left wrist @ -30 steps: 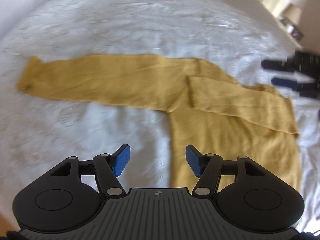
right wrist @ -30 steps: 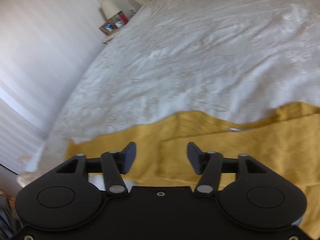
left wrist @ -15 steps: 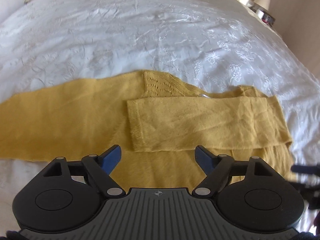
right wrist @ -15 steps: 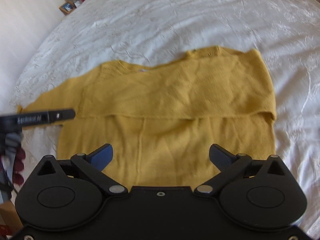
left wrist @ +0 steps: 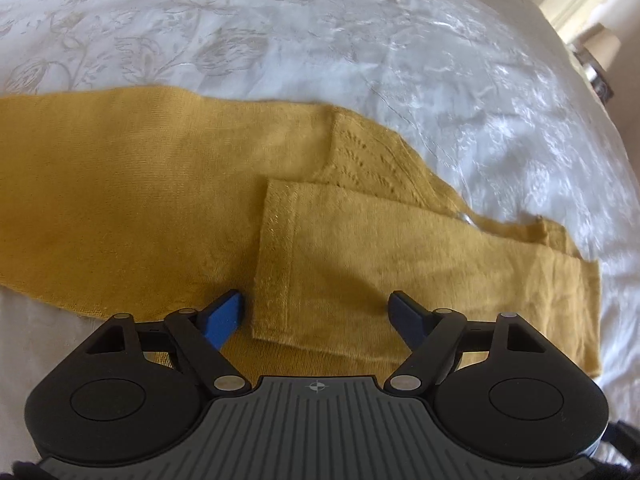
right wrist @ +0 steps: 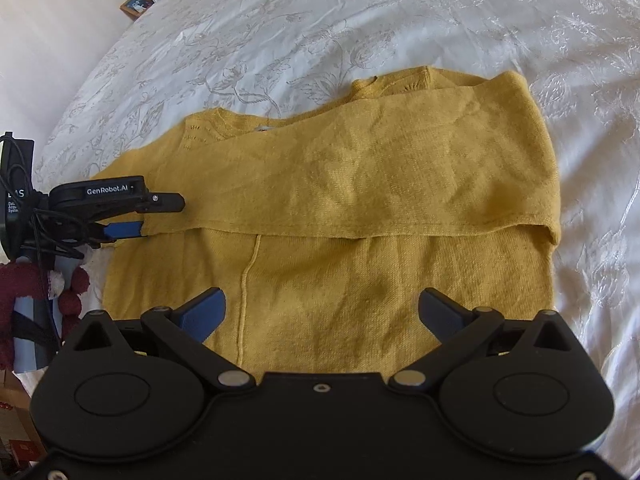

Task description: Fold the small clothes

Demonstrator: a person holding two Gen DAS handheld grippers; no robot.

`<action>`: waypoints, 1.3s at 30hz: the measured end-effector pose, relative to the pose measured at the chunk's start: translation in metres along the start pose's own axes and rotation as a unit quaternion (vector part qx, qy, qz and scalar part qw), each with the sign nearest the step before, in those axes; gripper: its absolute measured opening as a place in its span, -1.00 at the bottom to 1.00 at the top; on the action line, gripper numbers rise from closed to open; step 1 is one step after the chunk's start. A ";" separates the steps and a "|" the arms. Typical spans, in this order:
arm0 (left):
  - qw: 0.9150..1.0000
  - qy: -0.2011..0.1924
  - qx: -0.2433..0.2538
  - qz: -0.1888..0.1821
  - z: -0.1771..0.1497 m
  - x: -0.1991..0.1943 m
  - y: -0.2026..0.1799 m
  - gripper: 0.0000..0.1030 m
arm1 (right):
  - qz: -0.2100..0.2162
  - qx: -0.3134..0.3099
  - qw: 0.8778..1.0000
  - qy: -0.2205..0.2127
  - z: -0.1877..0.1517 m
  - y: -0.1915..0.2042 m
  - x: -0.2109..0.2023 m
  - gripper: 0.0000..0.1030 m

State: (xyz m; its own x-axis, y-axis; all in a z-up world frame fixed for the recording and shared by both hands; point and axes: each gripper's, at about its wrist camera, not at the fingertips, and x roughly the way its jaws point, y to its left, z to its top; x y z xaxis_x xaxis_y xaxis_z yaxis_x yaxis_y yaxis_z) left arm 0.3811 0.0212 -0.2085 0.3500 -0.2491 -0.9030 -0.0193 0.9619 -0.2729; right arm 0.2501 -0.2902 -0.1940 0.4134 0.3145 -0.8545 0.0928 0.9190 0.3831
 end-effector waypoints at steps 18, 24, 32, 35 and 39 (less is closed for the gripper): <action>0.993 -0.103 0.039 0.051 0.017 -0.070 -0.011 -0.86 | -0.001 0.012 0.999 -0.043 0.014 -0.023 -0.027 0.99; 0.990 -0.079 0.009 0.112 0.029 -0.051 0.019 -0.86 | -0.043 0.024 0.996 -0.070 0.039 -0.056 -0.031 0.99; 0.999 -0.034 -0.022 -0.015 0.015 -0.045 0.019 -0.48 | -0.062 0.031 0.994 -0.078 0.065 -0.079 -0.028 0.99; 0.999 -0.032 -0.007 -0.023 0.001 -0.043 0.009 -0.13 | -0.059 0.027 0.995 -0.074 0.064 -0.077 -0.025 0.99; 1.000 -0.006 -0.002 -0.018 -0.008 -0.033 0.003 0.02 | -0.048 0.021 0.997 -0.065 0.057 -0.071 -0.021 0.99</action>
State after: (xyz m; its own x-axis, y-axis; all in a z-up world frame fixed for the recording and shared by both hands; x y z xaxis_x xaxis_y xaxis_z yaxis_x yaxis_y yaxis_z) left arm 0.3622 0.0314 -0.1827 0.3615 -0.2829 -0.8884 -0.0093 0.9517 -0.3069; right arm 0.2868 -0.3755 -0.1831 0.5138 0.1893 -0.8367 0.1750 0.9317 0.3183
